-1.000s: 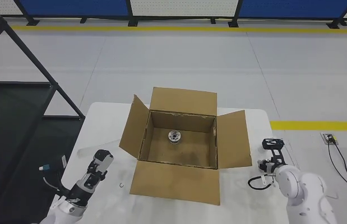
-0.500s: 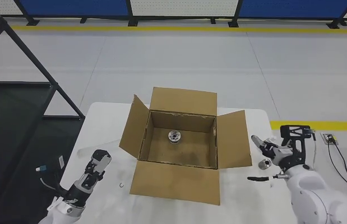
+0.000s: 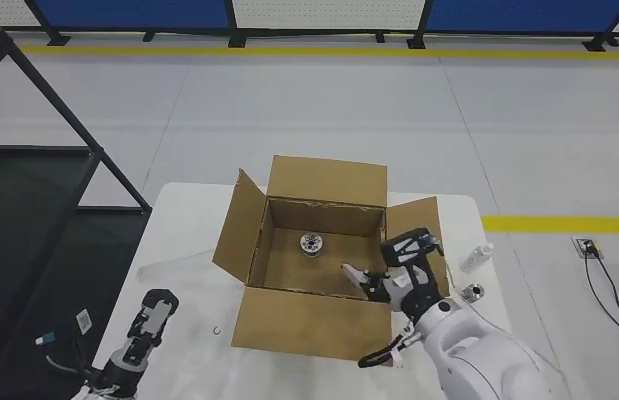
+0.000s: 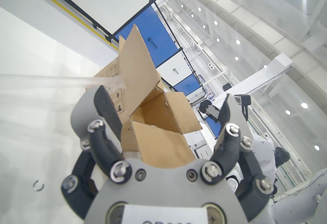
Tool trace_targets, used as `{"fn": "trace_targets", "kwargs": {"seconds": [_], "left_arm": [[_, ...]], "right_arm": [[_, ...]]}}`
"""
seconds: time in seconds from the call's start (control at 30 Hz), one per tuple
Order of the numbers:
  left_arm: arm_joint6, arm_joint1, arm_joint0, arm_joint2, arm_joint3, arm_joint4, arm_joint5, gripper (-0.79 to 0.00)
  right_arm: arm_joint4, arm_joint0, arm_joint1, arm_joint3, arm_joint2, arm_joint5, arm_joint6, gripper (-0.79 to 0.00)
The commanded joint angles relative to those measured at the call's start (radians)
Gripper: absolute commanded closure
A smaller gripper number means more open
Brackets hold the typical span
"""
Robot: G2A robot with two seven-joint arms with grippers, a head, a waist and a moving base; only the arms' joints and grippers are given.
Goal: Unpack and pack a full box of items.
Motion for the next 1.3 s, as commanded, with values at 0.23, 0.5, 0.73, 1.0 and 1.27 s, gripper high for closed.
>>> {"fn": "trace_targets", "kwargs": {"seconds": [0.23, 0.5, 0.73, 1.0, 1.27], "left_arm": [[0.028, -0.005, 0.045, -0.007, 0.007, -0.002, -0.043, -0.785], [0.024, -0.007, 0.048, -0.005, 0.012, -0.006, -0.055, -0.785], [0.011, -0.006, 0.043, -0.016, 0.029, -0.021, -0.068, -0.785], [0.007, -0.007, 0.047, -0.028, 0.052, -0.044, -0.088, -0.785], [0.004, -0.008, 0.052, -0.038, 0.061, -0.058, -0.100, -0.785]], "right_arm": [[0.000, 0.297, -0.066, 0.410, -0.251, 0.196, 0.039, -0.785], [0.167, 0.505, -0.138, 0.755, -0.347, 0.290, -0.012, -0.785], [0.236, 0.608, -0.198, 0.971, -0.422, 0.347, -0.091, -0.785], [0.264, 0.684, -0.260, 1.159, -0.481, 0.403, -0.180, -0.785], [0.313, 0.744, -0.318, 1.324, -0.516, 0.408, -0.217, -0.785]]}}
